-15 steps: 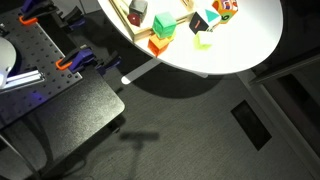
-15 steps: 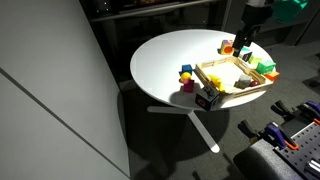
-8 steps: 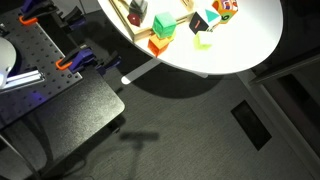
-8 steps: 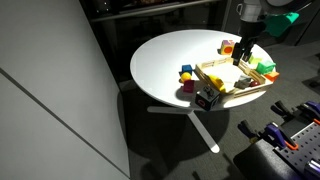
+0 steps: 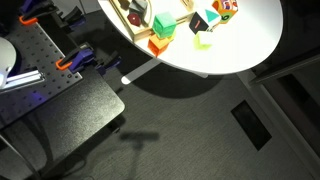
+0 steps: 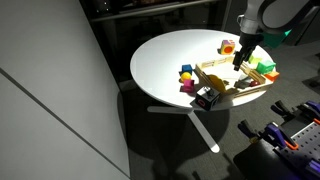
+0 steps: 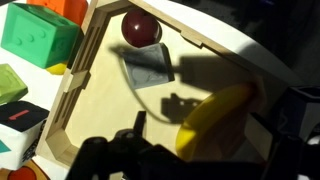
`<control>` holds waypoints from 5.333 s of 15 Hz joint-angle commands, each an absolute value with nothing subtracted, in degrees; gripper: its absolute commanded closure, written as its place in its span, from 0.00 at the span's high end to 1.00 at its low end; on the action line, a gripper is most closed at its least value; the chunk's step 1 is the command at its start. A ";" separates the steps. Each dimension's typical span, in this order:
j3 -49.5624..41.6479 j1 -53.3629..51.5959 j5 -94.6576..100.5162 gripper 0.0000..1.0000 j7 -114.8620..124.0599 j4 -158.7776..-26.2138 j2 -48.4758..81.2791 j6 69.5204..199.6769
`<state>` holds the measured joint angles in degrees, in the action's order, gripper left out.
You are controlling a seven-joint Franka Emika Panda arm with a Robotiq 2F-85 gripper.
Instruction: Remove the grey block from the crate and put it on the table
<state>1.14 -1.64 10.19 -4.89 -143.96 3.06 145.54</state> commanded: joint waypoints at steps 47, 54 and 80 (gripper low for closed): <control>-2.44 3.53 10.68 0.32 -14.39 -140.92 21.34 163.69; -2.76 3.81 9.75 0.32 -13.71 -139.77 18.14 160.81; -8.35 9.72 -0.19 0.82 -5.25 -130.81 17.35 157.86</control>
